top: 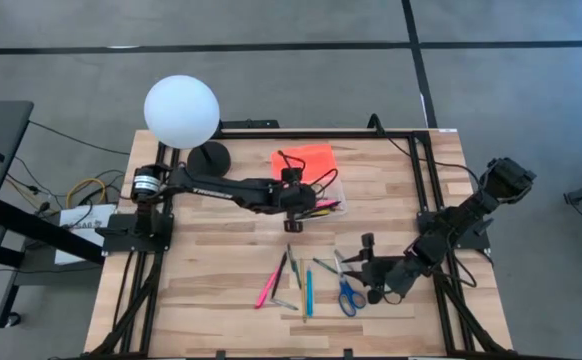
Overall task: Pick & place school supplies into a supply box
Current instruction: Put the gray pen into the orange supply box
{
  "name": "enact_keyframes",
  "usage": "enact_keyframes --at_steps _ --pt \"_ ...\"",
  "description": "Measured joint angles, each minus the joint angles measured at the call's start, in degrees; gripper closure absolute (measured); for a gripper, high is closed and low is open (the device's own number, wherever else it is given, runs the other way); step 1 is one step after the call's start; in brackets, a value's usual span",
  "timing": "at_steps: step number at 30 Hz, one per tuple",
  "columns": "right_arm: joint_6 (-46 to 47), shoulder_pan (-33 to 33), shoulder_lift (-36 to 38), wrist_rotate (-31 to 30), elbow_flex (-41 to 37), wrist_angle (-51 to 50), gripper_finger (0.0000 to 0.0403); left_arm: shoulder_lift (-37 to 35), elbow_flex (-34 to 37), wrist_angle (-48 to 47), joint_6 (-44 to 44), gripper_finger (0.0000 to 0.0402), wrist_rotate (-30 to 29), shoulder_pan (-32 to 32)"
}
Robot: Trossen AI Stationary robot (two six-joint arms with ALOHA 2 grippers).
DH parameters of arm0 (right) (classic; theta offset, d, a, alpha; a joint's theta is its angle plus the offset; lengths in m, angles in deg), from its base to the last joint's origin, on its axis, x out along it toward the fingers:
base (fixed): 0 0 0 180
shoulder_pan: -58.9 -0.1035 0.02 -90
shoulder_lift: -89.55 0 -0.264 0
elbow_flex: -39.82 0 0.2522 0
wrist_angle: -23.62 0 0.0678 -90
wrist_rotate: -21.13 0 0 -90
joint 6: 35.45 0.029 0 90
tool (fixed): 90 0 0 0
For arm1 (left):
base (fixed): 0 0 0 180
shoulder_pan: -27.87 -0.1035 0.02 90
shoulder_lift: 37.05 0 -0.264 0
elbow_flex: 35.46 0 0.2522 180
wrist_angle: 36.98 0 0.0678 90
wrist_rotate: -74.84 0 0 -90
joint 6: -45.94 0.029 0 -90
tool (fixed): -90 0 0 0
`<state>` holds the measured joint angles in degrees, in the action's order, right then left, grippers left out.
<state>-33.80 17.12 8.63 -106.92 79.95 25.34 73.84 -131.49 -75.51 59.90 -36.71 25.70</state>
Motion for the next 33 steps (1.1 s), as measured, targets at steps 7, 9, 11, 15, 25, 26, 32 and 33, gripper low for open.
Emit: enact_keyframes --at_steps 7,9,11,15,25,26,32,33 --pt "1.83 -0.31 0.00 -2.58 0.00 0.27 0.0273 1.13 -0.01 2.78 5.18 0.0379 2.01 -1.61" --pt "2.38 -0.30 0.00 -2.61 0.00 0.30 0.0273 1.88 -0.05 2.96 6.30 0.0379 2.89 -2.10" --pt "2.45 -0.18 0.00 -2.59 0.00 0.39 0.0273 2.37 0.07 2.19 6.51 0.0379 3.17 -2.63" --pt "2.54 -0.12 0.00 -2.59 0.00 0.30 0.0273 2.97 0.03 2.32 7.04 0.0379 3.32 -3.25" --pt "2.90 -0.12 0.00 -2.57 0.00 -0.04 0.0273 4.48 -0.02 1.79 11.36 0.0377 1.66 -3.60" --pt "2.91 -0.12 0.00 -2.55 0.00 -0.13 0.0273 4.73 -0.04 1.91 11.61 0.0374 1.09 -3.64" --pt "2.91 -0.12 0.00 -2.51 0.00 -0.17 0.0273 6.56 -0.10 1.95 12.46 0.0338 0.20 -3.98" --pt "2.93 -0.12 0.00 -2.52 0.00 -0.15 0.0273 6.58 -0.08 1.25 12.26 0.0330 -0.16 -4.10"
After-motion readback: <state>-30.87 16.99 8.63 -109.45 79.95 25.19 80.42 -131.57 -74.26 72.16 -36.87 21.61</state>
